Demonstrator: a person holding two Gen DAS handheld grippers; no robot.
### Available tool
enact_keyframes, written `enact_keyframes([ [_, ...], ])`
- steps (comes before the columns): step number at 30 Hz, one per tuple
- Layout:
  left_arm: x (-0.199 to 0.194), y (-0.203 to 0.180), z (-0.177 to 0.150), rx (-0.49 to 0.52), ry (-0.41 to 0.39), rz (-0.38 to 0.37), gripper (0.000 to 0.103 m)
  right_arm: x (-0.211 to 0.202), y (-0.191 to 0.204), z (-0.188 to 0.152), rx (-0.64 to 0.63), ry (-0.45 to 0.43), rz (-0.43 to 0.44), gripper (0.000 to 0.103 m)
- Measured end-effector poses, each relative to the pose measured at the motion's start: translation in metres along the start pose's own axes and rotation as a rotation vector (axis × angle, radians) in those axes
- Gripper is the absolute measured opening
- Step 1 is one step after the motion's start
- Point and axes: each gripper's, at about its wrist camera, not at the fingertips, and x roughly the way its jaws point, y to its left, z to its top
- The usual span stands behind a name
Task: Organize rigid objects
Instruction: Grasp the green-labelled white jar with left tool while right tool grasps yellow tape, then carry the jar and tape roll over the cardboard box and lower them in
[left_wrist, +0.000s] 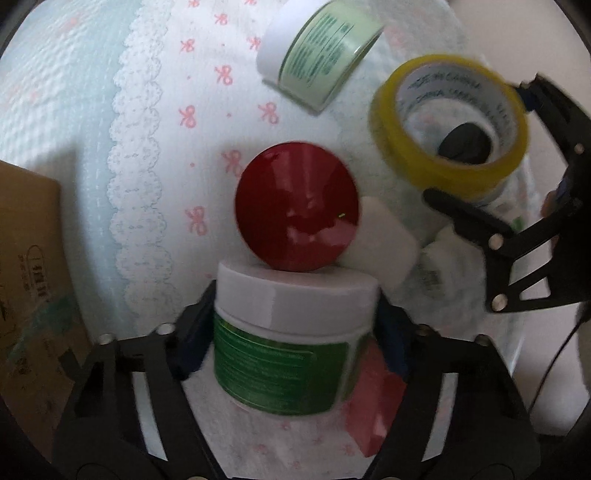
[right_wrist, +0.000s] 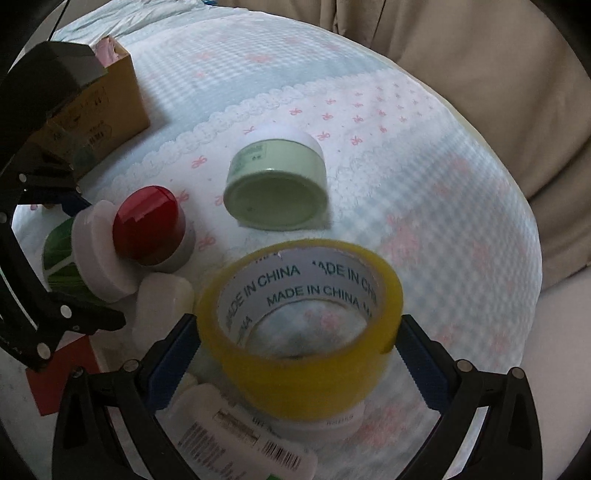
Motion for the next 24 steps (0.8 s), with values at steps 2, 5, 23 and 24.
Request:
enact_keyframes([
  [2, 0.002, 0.000, 0.001, 0.000, -0.007, -0.006, 0.069, 0.004, 0.001, 0.001, -0.015, 0.003, -0.011, 0.103],
  [5, 0.003, 0.001, -0.002, 0.001, -0.016, -0.014, 0.069, 0.006, 0.002, 0.000, -0.032, -0.009, -0.033, 0.098],
  [23, -0.089, 0.000, -0.025, -0.029, -0.161, 0.019, 0.069, -0.056, -0.015, 0.008, 0.210, -0.096, -0.024, 0.097],
  [24, -0.105, 0.000, -0.027, -0.032, -0.187, 0.017, 0.069, -0.067, -0.015, 0.009, 0.225, -0.107, -0.035, 0.097],
])
